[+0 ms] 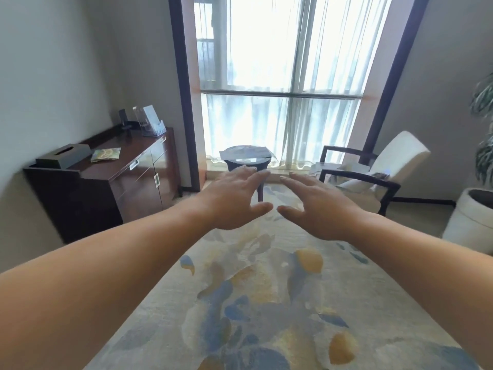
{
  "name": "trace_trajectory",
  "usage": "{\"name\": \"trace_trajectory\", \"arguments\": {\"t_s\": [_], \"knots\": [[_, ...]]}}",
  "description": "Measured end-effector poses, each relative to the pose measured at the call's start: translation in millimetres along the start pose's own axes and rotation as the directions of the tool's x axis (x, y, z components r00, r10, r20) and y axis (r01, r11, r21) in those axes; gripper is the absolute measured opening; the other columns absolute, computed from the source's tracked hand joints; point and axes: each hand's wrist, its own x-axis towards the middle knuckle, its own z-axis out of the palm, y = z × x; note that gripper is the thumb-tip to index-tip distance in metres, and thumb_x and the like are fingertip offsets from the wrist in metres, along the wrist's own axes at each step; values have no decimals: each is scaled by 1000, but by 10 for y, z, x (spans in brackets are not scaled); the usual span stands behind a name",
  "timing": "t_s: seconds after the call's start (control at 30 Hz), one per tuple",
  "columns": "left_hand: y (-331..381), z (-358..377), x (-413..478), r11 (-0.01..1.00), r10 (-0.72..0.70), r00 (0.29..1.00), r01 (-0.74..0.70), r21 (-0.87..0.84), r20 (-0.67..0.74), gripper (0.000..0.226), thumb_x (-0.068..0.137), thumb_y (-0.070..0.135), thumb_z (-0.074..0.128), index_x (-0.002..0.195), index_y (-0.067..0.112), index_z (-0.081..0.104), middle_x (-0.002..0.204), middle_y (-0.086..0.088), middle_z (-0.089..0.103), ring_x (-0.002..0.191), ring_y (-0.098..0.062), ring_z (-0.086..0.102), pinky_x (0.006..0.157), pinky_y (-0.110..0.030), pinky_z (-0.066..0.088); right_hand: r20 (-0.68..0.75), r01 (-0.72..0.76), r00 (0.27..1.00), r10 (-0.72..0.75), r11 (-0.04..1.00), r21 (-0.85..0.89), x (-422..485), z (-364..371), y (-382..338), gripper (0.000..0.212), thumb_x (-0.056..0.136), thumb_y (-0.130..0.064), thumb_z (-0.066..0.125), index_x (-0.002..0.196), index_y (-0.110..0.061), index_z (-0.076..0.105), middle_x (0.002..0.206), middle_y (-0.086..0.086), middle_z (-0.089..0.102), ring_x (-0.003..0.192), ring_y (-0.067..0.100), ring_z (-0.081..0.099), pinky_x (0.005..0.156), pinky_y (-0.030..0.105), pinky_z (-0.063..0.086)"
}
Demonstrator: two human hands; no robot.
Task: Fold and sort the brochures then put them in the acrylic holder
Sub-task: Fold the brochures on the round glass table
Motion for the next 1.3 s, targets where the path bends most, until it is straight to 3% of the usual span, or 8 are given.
{"name": "trace_trajectory", "arguments": {"t_s": [0.4,0.8,1.0,1.3], "knots": [[-1222,440,1919,1000,26,999,-26,-2,30,74,92,69,37,154,37,11,162,0,19,149,-21,14,118,-43,13,22,-53,998,52,998,32,2118,379,848,74,92,-66,42,155,-34,19,163,-11,18,147,15,24,112,40,31],[-2140,904,4190,997,-75,995,76,-11,58,71,91,65,38,152,34,20,159,2,27,146,-22,24,116,-46,20,73,-1,997,-9,990,139,4426,744,2142,70,94,-59,48,155,-34,23,163,-10,20,147,13,24,113,35,29],[-2793,1112,5066,992,-120,991,122,-25,55,69,92,62,41,151,31,24,157,1,31,143,-21,28,115,-47,23,58,43,997,-53,986,163,5546,922,2455,65,94,-54,51,151,-31,31,156,-10,34,139,14,37,107,32,35],[-4007,1444,6381,992,-101,990,108,-61,98,71,90,65,42,151,34,24,159,4,25,146,-18,21,116,-43,18,112,-18,994,2,990,137,7182,1338,2756,70,93,-59,46,153,-29,27,160,-11,26,145,13,29,111,34,32]]}}
